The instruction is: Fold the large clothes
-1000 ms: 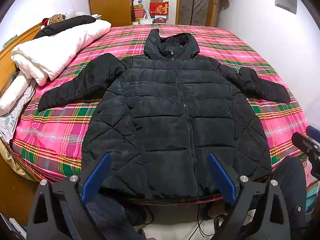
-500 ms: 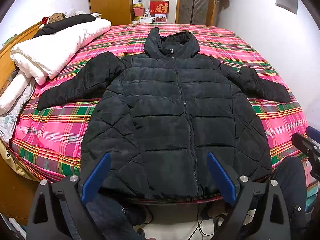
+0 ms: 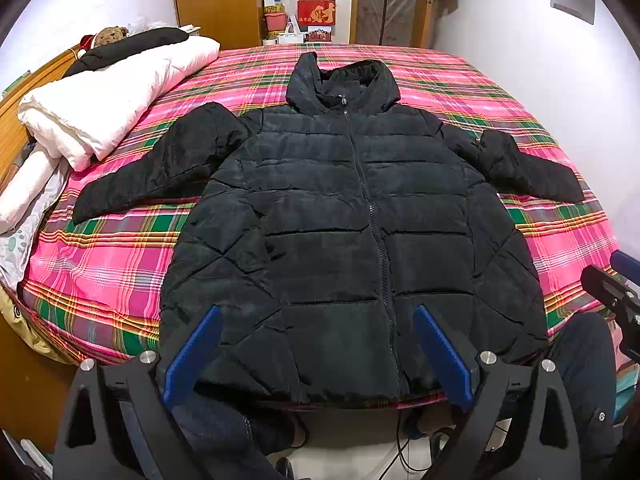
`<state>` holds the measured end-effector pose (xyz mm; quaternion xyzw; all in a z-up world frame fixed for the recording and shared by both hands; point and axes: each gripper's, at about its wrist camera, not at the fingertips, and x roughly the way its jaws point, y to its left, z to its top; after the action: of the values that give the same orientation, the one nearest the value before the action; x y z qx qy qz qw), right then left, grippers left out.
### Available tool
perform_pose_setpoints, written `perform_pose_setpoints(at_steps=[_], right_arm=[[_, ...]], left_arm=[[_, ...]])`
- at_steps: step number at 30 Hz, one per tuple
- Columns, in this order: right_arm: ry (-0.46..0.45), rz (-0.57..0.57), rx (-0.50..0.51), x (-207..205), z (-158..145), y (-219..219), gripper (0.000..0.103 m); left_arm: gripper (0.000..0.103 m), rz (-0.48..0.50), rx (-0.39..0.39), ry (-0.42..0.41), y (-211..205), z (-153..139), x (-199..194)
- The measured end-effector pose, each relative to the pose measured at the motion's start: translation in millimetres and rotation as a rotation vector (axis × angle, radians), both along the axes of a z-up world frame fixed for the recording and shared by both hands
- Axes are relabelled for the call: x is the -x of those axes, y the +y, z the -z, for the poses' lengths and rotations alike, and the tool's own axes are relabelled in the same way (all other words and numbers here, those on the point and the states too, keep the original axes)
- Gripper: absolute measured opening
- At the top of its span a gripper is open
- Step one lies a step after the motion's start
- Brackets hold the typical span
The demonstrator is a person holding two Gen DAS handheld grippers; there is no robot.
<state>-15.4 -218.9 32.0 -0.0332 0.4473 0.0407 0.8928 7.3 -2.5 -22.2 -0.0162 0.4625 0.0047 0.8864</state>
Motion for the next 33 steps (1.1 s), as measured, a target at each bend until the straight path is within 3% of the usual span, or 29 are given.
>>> perform_pose_setpoints(at_steps=[11, 19, 24, 30, 33], right_arm=[[0.014, -0.011, -0.01, -19, 8, 0, 0.08], [0.027, -0.044, -0.02, -58, 26, 8, 0.08], [0.042, -0.089, -0.036, -88, 38, 22, 0.08], [0.049, -0.133, -0.054, -127, 50, 41, 0.08], [0.055, -0.162, -0.057, -146, 56, 53, 0.08]], left_arm=[[0.097, -0.004, 0.01, 0.007, 6, 7, -19], [0.094, -0.019, -0.005, 0.016, 23, 24, -51], [0.089, -0.063, 0.087, 0.033, 55, 39, -79], [0.087, -0.119, 0.077, 0.023, 93, 49, -113], [0.079, -0.155, 0.069, 0.027, 113, 55, -132]])
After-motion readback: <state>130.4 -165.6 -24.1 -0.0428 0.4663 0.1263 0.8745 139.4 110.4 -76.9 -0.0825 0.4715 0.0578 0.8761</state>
